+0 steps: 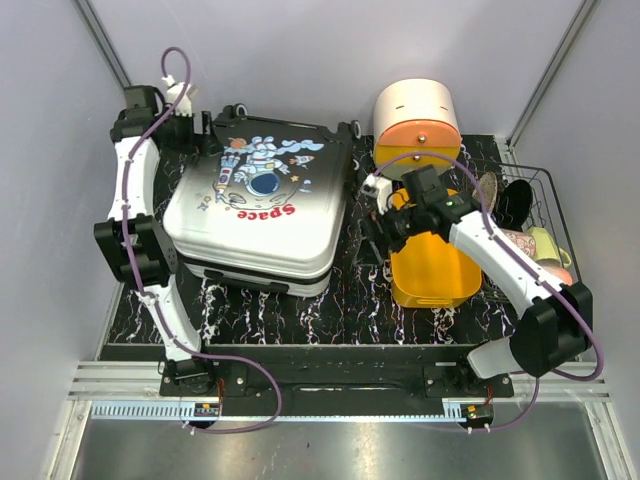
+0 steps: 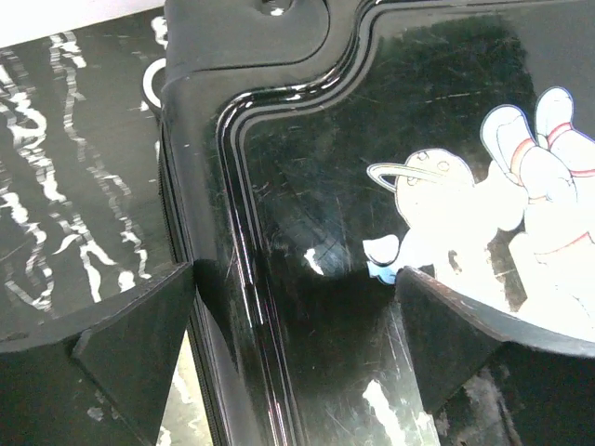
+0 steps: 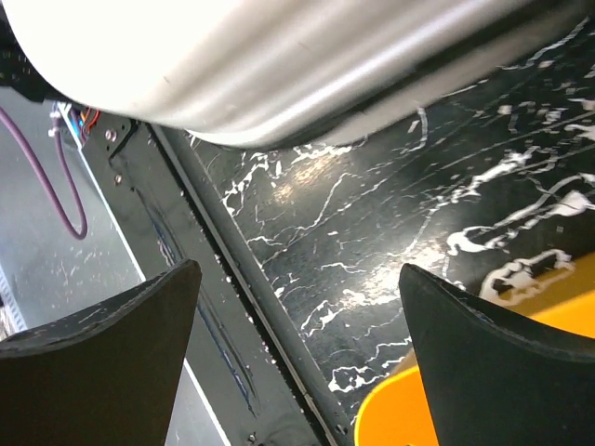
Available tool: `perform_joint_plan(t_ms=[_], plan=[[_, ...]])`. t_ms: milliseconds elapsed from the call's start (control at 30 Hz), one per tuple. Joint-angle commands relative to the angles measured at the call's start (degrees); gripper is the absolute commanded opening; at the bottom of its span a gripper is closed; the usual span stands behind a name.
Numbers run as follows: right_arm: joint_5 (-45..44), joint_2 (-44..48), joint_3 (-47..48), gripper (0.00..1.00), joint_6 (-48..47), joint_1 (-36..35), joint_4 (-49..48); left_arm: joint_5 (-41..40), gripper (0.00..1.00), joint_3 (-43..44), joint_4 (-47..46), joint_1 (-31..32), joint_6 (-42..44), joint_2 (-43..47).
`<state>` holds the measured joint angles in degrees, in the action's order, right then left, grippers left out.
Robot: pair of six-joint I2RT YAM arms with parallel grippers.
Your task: Open, take out, and arrange the luggage
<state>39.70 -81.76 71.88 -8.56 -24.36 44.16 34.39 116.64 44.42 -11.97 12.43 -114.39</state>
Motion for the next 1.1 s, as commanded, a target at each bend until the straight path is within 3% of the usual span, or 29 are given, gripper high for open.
perform_joint_plan(t_ms=[0, 100, 167, 333, 500, 600, 767, 900, 1067], plan=[[-2.43, 1.43, -2.53, 0.97, -0.41, -4.89, -5.57, 7.71, 0.96, 12.68, 12.53, 0.82, -2.13, -2.16], [-4.10, 0.64, -3.23, 0.90, 0.29, -7.27, -8.11, 9.98, 0.99, 18.61, 11.04, -4.89, -8.19, 0.12], [-5.85, 0.37, -4.19, 0.86, 0.99, -9.82, -10.57, 11.83, 0.99, 17.40, 8.77, -8.92, -12.06, 4.68], [-12.88, -2.08, -3.33, 0.79, 2.23, -15.09, -21.56, 14.57, 0.99, -4.63, 6.29, -14.48, -13.58, 20.65], [-16.50, -14.44, 9.66, 0.74, 2.58, -21.33, -25.70, 13.68, 0.99, -24.84, 3.48, -14.93, -13.65, 34.38], [-17.20, -21.74, 20.03, 0.72, 2.93, -26.51, -26.84, 14.30, 0.99, -29.52, 0.67, -15.01, -16.72, 38.09], [-19.40, -27.31, 32.52, 0.73, 1.26, -33.12, -30.44, 12.90, 0.99, -29.37, -2.06, -15.02, -20.77, 38.80], [-24.74, -21.01, 28.78, 0.71, 3.28, -32.95, -34.22, 12.80, 0.98, -27.35, -1.01, -14.84, -18.41, 39.76], [-28.28, -8.19, 13.77, 0.72, 8.20, -25.23, -34.14, 10.61, 0.98, -26.46, 4.70, -9.40, -5.68, 41.08]])
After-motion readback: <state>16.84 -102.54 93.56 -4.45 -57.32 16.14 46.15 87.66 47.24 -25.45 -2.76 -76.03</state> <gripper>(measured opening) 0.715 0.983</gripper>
